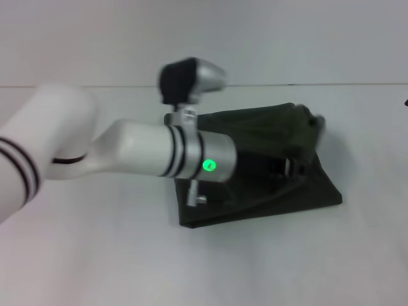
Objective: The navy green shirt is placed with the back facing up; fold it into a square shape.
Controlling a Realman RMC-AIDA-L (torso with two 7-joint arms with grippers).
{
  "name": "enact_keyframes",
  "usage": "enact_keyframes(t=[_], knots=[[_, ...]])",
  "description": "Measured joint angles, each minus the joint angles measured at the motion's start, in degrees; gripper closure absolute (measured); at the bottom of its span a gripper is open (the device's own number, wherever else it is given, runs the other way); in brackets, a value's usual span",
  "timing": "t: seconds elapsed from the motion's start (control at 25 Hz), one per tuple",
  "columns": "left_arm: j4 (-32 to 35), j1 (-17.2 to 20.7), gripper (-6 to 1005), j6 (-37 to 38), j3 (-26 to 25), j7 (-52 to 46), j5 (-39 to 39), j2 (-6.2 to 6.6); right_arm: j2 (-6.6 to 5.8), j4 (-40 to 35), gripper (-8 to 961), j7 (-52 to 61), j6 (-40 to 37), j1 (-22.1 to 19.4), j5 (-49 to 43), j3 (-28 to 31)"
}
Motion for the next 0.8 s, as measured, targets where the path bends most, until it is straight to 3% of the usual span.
enact_keyframes(t=[0.12, 0.28, 0.36, 0.4, 0.48, 0.64, 0.72, 0.8], knots=[[1.3, -0.8, 948, -0.5, 3.1, -0.8, -0.1, 0.0, -0.1, 0.0, 167, 0.0, -0.2, -0.1, 0.0, 0.0], [6.9, 2.1, 872, 1.6, 4.1, -0.7, -0.1, 0.07, -0.15, 0.0, 169, 0.0, -0.1, -0.1, 0.0, 0.0], [9.5, 3.9, 699, 4.5, 3.3, -0.4, -0.2, 0.36, -0.24, 0.0, 170, 0.0, 0.0, -0.1, 0.0, 0.0], [11.7, 5.6, 613, 7.0, 1.6, -0.2, -0.2, 0.63, -0.34, 0.0, 170, 0.0, 0.1, -0.1, -0.1, 0.0], [15.1, 9.0, 565, 12.0, -2.7, 0.1, -0.2, 0.79, -0.59, 0.0, 171, 0.2, -0.3, 0.2, -0.7, -0.2], [19.1, 16.7, 470, 22.8, -17.2, -1.9, 0.0, 1.02, -1.41, -0.6, 173, 0.8, -1.5, 1.5, -4.2, -2.1], [18.6, 19.0, 422, 26.3, -22.4, -3.9, 0.3, 2.18, -2.26, -0.7, 174, 1.8, -2.7, 3.1, -6.8, -4.2], [17.3, 20.9, 374, 29.5, -25.6, -5.8, 0.5, 4.12, -3.03, -0.7, 175, 3.2, -3.9, 5.3, -10.2, -6.6]])
